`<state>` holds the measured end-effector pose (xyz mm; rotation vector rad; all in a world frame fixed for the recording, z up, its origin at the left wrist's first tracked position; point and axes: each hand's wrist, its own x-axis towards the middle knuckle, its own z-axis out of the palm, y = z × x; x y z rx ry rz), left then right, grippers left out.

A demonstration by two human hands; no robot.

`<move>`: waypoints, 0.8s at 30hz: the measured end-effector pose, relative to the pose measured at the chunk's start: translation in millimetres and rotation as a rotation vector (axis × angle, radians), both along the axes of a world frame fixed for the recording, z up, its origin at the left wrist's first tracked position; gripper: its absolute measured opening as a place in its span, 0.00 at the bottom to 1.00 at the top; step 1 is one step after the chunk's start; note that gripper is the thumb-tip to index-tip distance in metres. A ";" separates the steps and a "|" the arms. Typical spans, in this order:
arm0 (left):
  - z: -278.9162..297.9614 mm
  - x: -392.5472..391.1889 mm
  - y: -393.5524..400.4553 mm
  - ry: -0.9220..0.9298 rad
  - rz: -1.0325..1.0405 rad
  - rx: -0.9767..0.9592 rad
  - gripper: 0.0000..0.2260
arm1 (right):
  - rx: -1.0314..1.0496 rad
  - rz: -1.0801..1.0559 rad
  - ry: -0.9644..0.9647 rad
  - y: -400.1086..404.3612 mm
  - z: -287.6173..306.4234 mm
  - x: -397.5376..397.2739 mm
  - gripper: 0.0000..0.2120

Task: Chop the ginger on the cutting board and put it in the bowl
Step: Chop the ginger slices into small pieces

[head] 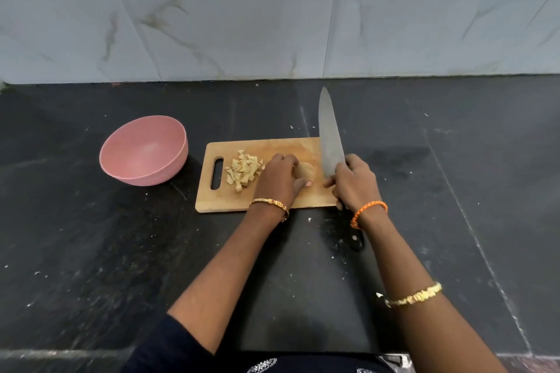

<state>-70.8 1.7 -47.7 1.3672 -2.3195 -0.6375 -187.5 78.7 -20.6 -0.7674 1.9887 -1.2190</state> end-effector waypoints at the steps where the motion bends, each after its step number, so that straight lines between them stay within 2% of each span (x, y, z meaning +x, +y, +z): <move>1: -1.2 1.7 -0.6 0.008 -0.003 0.004 0.20 | 0.032 0.025 0.045 9.3 -3.9 -0.8 0.11; 4: -2.0 4.5 -2.1 -0.002 -0.037 0.017 0.24 | 0.085 0.075 0.192 31.4 -17.4 -0.3 0.12; 8: 0.5 2.4 -6.0 -0.044 -0.067 -0.019 0.20 | 0.087 0.085 0.310 40.9 -25.5 2.5 0.17; 11: 3.8 4.7 -12.4 -0.072 -0.028 -0.018 0.19 | 0.090 0.095 0.335 36.3 -27.6 5.6 0.18; 16: 11.5 2.2 -23.8 -0.090 -0.012 0.076 0.23 | 0.075 0.170 0.336 11.1 -21.8 14.8 0.18; 20: 11.2 -1.1 -25.9 -0.067 0.038 0.098 0.24 | 0.132 0.227 0.341 -9.5 -12.5 18.6 0.11; 24: 7.8 -0.5 -25.0 -0.003 0.070 0.109 0.24 | 0.156 0.265 0.349 -15.1 -10.1 23.0 0.09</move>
